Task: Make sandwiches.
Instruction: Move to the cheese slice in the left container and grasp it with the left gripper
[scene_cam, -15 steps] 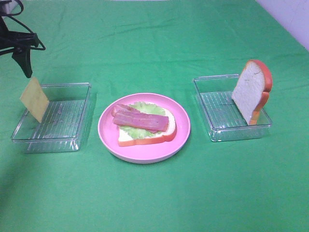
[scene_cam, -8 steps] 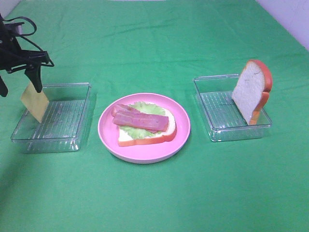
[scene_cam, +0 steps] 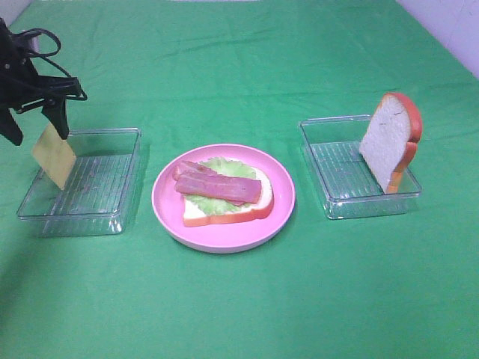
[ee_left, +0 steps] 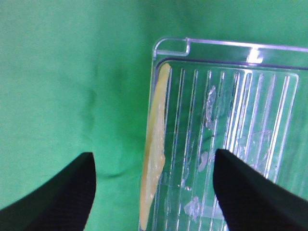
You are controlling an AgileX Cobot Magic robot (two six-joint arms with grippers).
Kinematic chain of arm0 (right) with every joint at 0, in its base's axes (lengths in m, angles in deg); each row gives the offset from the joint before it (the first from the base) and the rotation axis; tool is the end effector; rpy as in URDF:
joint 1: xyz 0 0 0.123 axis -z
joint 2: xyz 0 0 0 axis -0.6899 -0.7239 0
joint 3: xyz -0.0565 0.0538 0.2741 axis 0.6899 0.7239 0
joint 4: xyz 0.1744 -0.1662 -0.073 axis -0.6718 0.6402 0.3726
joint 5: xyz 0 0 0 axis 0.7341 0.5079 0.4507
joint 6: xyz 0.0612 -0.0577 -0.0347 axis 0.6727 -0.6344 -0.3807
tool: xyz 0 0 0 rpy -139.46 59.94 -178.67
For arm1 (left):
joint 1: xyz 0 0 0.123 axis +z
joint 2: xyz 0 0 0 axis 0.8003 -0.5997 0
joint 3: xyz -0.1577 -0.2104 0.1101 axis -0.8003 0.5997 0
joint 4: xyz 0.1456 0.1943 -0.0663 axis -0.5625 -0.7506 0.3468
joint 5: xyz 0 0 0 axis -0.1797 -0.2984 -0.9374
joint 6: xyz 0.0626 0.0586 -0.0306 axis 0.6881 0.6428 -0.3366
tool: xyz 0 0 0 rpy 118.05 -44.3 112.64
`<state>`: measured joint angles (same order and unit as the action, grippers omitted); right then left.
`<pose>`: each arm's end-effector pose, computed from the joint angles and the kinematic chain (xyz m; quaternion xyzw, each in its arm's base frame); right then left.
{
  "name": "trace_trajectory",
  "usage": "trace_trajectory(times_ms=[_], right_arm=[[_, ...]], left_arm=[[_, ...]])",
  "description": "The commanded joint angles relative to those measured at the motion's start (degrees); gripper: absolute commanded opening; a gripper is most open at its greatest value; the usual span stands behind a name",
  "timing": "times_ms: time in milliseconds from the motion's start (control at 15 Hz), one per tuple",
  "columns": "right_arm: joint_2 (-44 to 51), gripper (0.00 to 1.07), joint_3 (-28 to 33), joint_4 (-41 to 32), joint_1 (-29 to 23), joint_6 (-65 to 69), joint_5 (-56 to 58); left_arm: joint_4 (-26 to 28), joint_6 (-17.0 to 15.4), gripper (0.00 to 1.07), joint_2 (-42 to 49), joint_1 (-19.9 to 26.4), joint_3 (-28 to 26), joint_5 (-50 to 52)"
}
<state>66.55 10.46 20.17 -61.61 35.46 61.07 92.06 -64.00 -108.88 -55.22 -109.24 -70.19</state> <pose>-0.0108 0.0095 0.2785 -0.2408 0.8173 0.0939 0.5150 0.4468 -0.0217 0.1817 -0.0893 0.9921 -0.0412 0.0777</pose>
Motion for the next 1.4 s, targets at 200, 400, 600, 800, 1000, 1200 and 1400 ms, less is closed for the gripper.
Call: trace_trajectory(times_ms=[200,400,600,800,1000,1200,1400], right_arm=[[1.26,0.85,0.11,0.11,0.17,-0.46,-0.34],[1.26,0.85,0.11,0.11,0.17,-0.46,-0.34],[1.26,0.85,0.11,0.11,0.17,-0.46,-0.34],[1.26,0.85,0.11,0.11,0.17,-0.46,-0.34],[1.26,0.85,0.11,0.11,0.17,-0.46,-0.34],[1.26,0.85,0.11,0.11,0.17,-0.46,-0.34],[1.26,0.85,0.11,0.11,0.17,-0.46,-0.34]], left_arm=[[0.23,0.92,0.65,-0.34,-0.29,0.46,0.86],[0.23,1.49,0.65,-0.34,-0.29,0.46,0.8],[0.17,2.29,0.65,-0.97,-0.29,0.46,0.57],[0.23,2.29,0.65,-1.09,-0.29,0.46,0.46],[0.23,2.29,0.56,-1.09,-0.29,0.46,0.4],[0.17,2.69,0.44,-1.09,-0.57,0.46,0.8],[0.17,2.69,0.33,-1.09,-1.38,0.46,2.12]])
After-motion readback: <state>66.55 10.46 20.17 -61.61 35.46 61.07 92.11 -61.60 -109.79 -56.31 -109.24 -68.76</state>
